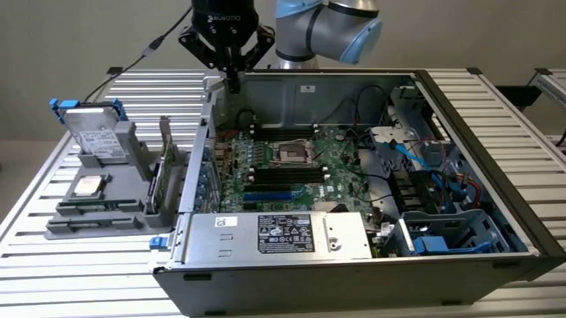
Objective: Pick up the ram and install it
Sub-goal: 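Reach for the ram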
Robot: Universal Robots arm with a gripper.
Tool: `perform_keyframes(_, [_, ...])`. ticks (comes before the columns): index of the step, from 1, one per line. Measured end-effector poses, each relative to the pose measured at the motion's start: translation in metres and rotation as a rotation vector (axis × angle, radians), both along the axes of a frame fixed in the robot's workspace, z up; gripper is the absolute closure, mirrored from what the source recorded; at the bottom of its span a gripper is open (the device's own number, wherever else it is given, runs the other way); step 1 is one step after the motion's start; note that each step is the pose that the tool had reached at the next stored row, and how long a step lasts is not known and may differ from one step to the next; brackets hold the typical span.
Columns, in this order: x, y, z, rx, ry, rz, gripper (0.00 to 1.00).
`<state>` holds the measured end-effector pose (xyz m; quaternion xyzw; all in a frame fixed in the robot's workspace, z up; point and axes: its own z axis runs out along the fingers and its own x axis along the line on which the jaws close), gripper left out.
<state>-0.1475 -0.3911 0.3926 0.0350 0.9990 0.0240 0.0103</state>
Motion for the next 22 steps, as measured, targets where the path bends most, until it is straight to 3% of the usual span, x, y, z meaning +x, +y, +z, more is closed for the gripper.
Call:
perform_keyframes(8, [-0.035,0.0098,-0.0002,0.0003,-0.0001,0.0,0.9])
perform_keyframes(22, [-0.099,0.0121,-0.0001,0.0029,0.0,0.0,0.9])
